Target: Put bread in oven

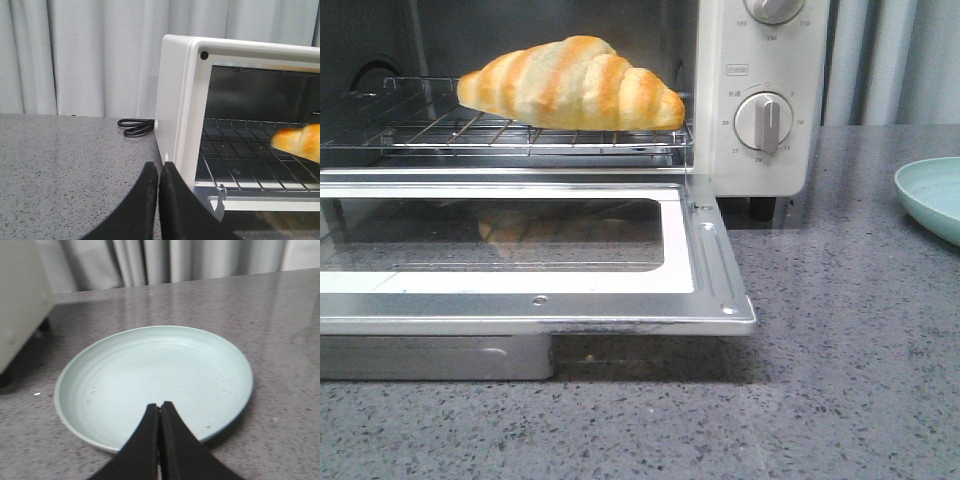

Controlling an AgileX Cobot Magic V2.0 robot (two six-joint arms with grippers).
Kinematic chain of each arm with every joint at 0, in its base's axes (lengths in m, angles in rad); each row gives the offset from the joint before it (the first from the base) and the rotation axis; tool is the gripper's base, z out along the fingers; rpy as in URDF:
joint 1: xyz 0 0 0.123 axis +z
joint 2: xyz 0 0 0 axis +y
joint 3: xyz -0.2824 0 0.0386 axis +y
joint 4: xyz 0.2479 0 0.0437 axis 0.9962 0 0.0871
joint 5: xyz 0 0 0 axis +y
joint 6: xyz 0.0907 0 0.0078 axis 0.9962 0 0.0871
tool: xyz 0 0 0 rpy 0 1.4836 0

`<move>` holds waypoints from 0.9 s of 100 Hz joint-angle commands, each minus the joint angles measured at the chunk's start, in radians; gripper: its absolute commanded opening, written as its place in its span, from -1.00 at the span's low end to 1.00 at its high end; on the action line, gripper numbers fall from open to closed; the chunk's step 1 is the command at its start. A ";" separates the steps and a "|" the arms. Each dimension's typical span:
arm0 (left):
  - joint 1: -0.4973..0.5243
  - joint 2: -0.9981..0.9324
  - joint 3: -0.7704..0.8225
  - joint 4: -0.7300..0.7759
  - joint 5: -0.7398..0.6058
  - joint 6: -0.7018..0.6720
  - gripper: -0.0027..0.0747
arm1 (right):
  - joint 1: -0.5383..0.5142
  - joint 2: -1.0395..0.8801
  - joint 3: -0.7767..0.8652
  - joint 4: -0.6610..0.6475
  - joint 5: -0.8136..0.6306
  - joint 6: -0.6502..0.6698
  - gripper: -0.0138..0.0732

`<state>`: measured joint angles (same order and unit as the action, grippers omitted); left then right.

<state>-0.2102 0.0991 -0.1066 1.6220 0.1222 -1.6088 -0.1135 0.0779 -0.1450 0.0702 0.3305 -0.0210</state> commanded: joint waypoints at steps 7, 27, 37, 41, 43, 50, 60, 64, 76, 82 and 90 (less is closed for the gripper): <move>0.000 0.012 -0.029 -0.017 0.000 -0.010 -0.99 | -0.104 0.008 0.016 0.119 -0.121 -0.138 -0.84; 0.000 0.012 -0.029 -0.017 0.000 -0.010 -0.99 | -0.131 -0.002 0.057 0.102 -0.182 -0.191 -0.84; 0.000 0.012 -0.029 -0.017 0.000 -0.010 -0.99 | -0.131 -0.043 0.070 0.078 -0.206 -0.191 -0.84; 0.000 0.012 -0.029 -0.017 0.000 -0.010 -0.99 | -0.131 -0.062 0.082 0.075 -0.221 -0.191 -0.84; 0.000 0.012 -0.029 -0.017 0.000 -0.010 -0.99 | -0.129 -0.071 0.087 0.070 -0.226 -0.191 -0.84; 0.000 0.012 -0.029 -0.017 0.000 -0.010 -0.99 | -0.129 -0.100 0.103 0.048 -0.240 -0.191 -0.84; 0.000 0.012 -0.029 -0.017 0.000 -0.010 -0.99 | -0.122 -0.108 0.114 0.020 -0.267 -0.191 -0.84; 0.000 0.012 -0.029 -0.017 0.000 -0.010 -0.99 | -0.106 -0.108 0.115 0.010 -0.272 -0.191 -0.84; 0.000 0.012 -0.029 -0.017 0.000 -0.010 -0.99 | -0.016 -0.108 0.116 -0.038 -0.283 -0.191 -0.84; 0.000 0.012 -0.029 -0.017 0.000 -0.010 -0.99 | 0.039 -0.108 0.120 -0.070 -0.283 -0.191 -0.84; 0.000 0.012 -0.029 -0.017 0.000 -0.010 -0.99 | 0.083 -0.108 0.142 -0.090 -0.313 -0.191 -0.84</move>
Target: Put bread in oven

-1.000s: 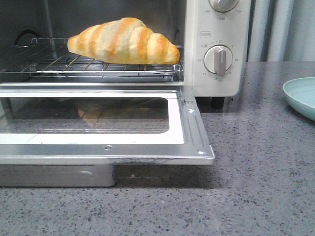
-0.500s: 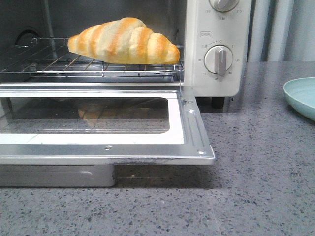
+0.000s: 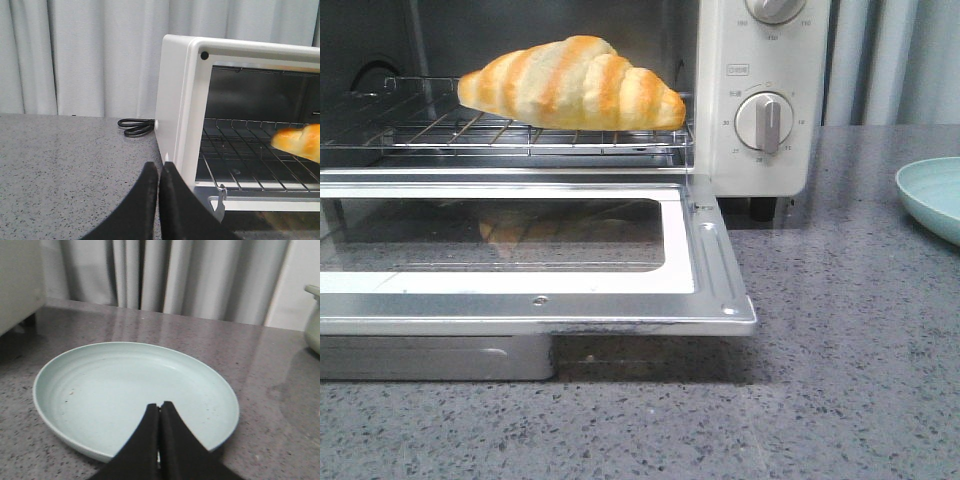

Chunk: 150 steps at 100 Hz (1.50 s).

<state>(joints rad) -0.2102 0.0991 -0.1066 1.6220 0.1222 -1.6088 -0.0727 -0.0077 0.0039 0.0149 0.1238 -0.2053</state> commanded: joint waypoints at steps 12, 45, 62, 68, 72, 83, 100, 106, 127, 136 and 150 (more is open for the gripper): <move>0.000 0.012 -0.029 -0.017 0.000 -0.010 -0.99 | 0.063 -0.022 0.018 -0.032 -0.074 0.023 -0.84; 0.000 0.012 -0.029 -0.017 0.000 -0.010 -0.99 | 0.133 -0.022 0.018 -0.168 -0.071 0.152 -0.84; 0.000 0.012 -0.029 -0.017 0.000 -0.010 -0.99 | 0.180 -0.022 0.018 -0.147 0.013 0.152 -0.84; 0.000 0.012 -0.029 -0.017 0.000 -0.010 -0.99 | 0.180 -0.022 0.018 -0.134 0.061 0.150 -0.84; 0.000 0.012 -0.029 -0.017 0.000 -0.010 -0.99 | 0.180 -0.022 0.018 -0.133 0.077 0.150 -0.84; 0.000 0.012 -0.029 -0.017 0.000 -0.010 -0.99 | 0.180 -0.022 0.018 -0.125 0.120 0.148 -0.84; 0.000 0.012 -0.029 -0.017 0.000 -0.010 -0.99 | 0.150 -0.022 0.018 -0.114 0.174 0.146 -0.84; 0.000 0.012 -0.029 -0.017 0.000 -0.010 -0.99 | 0.126 -0.022 0.018 -0.098 0.179 0.146 -0.84; 0.000 0.012 -0.029 -0.017 0.000 -0.010 -0.99 | 0.065 -0.022 0.018 -0.077 0.186 0.146 -0.84; 0.000 0.012 -0.029 -0.017 0.000 -0.010 -0.99 | 0.065 -0.022 0.018 -0.077 0.186 0.146 -0.84; 0.000 0.012 -0.029 -0.017 0.000 -0.010 -0.99 | 0.065 -0.022 0.018 -0.077 0.188 0.146 -0.84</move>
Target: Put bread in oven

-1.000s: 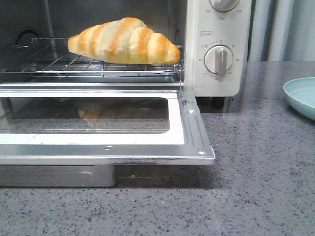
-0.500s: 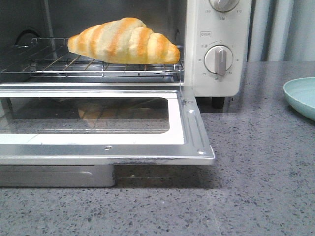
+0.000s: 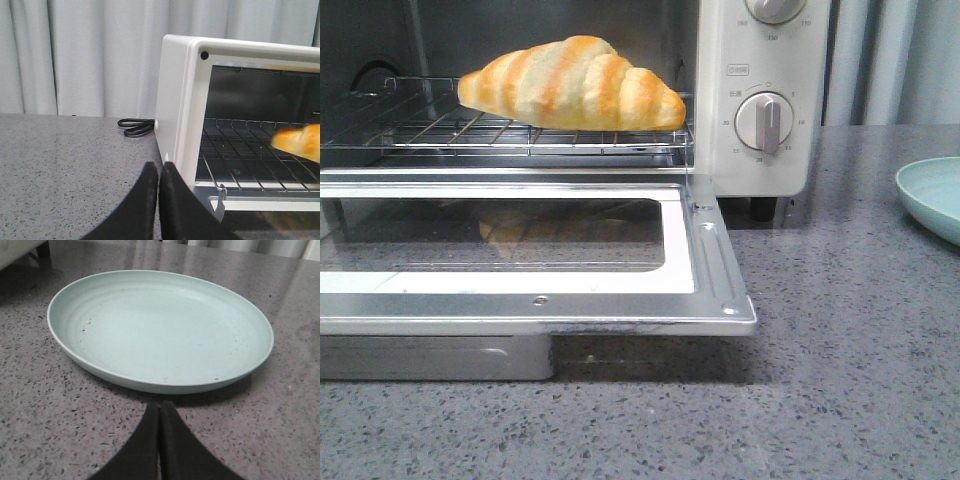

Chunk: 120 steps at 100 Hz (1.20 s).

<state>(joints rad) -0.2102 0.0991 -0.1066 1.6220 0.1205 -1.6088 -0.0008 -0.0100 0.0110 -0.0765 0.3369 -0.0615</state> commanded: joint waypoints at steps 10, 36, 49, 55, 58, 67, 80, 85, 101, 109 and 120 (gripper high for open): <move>0.000 0.012 -0.029 -0.017 0.001 -0.010 -0.99 | -0.007 -0.020 0.011 0.015 -0.025 0.003 -0.84; 0.000 0.012 -0.029 -0.017 0.001 -0.010 -0.99 | -0.007 -0.020 0.011 0.015 -0.025 0.003 -0.84; 0.000 0.012 -0.029 -0.017 0.001 -0.010 -0.99 | -0.007 -0.020 0.011 0.015 -0.025 0.003 -0.84; 0.000 0.012 -0.029 -0.017 0.003 -0.008 -0.99 | -0.007 -0.020 0.011 0.015 -0.025 0.003 -0.84; 0.000 0.012 -0.029 -0.017 0.013 0.011 -0.99 | -0.007 -0.020 0.011 0.015 -0.025 0.003 -0.84; 0.000 0.012 -0.028 -0.017 0.031 0.029 -0.99 | -0.007 -0.020 0.011 0.015 -0.025 0.003 -0.84; 0.000 0.012 -0.028 -0.017 0.068 0.033 -0.99 | -0.007 -0.020 0.011 0.015 -0.025 0.003 -0.84; 0.000 0.012 -0.028 -0.017 0.075 0.033 -0.99 | -0.007 -0.020 0.011 0.015 -0.025 0.003 -0.84; 0.000 0.014 -0.024 -0.017 0.048 -0.020 -0.99 | -0.007 -0.020 0.011 0.015 -0.025 0.003 -0.84; 0.000 0.019 -0.022 0.021 0.047 -0.126 -0.99 | -0.007 -0.020 0.011 0.015 -0.025 0.003 -0.84; 0.000 0.019 -0.011 0.184 0.049 -0.337 -0.99 | -0.007 -0.020 0.011 0.015 -0.025 0.003 -0.84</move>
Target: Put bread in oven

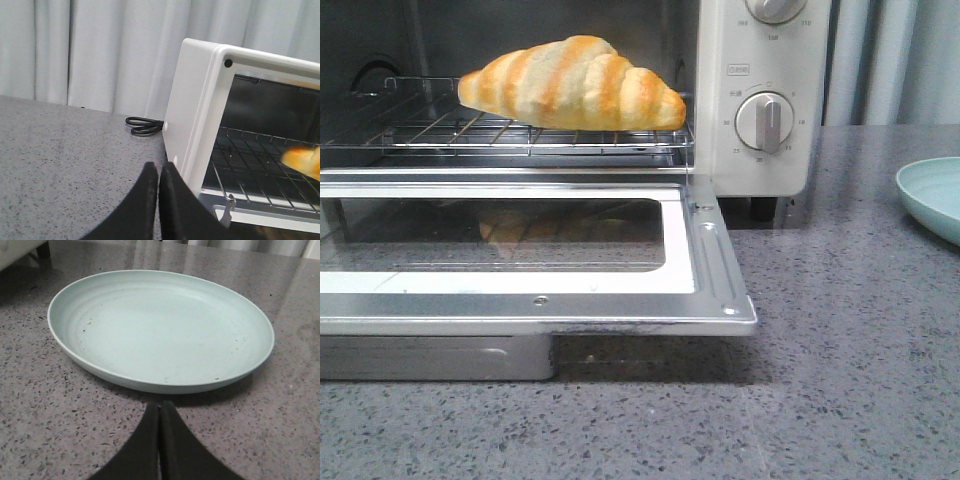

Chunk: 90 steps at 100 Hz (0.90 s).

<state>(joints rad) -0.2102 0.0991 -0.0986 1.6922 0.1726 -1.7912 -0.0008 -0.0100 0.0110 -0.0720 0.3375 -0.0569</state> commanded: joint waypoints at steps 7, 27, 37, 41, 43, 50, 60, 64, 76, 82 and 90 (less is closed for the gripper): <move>0.000 0.019 -0.010 0.137 -0.001 -0.202 -0.99 | -0.007 -0.020 0.011 0.010 -0.026 -0.002 -0.84; 0.000 0.019 -0.002 0.147 0.001 -0.228 -0.99 | -0.007 -0.020 0.011 0.010 -0.026 -0.002 -0.84; 0.015 0.019 -0.002 0.147 -0.002 -0.238 -0.99 | -0.007 -0.020 0.011 0.010 -0.026 -0.002 -0.84; 0.027 0.019 -0.002 0.147 -0.006 -0.261 -0.99 | -0.007 -0.020 0.011 0.010 -0.026 -0.002 -0.84; 0.035 0.019 -0.002 0.147 -0.006 -0.277 -0.99 | -0.007 -0.020 0.011 0.010 -0.026 -0.002 -0.84; 0.060 0.019 -0.002 0.147 -0.031 -0.290 -0.99 | -0.007 -0.020 0.011 0.010 -0.026 -0.002 -0.84; 0.070 0.017 -0.002 0.147 -0.061 -0.211 -0.99 | -0.007 -0.020 0.011 0.010 -0.026 -0.002 -0.84; 0.070 0.017 -0.002 0.129 -0.061 -0.159 -0.99 | -0.007 -0.020 0.011 0.010 -0.026 -0.002 -0.84; 0.070 0.017 -0.002 -0.208 -0.030 0.163 -0.99 | -0.007 -0.020 0.011 0.010 -0.026 -0.002 -0.84; 0.070 0.017 -0.012 -0.493 0.005 0.405 -0.99 | -0.007 -0.020 0.011 0.010 -0.026 -0.002 -0.84; 0.070 0.017 -0.033 -0.839 0.090 0.726 -0.99 | -0.007 -0.020 0.011 0.010 -0.026 -0.002 -0.84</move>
<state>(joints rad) -0.1418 0.0991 -0.0812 1.2091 0.1904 -1.3863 -0.0008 -0.0100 0.0110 -0.0720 0.3375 -0.0569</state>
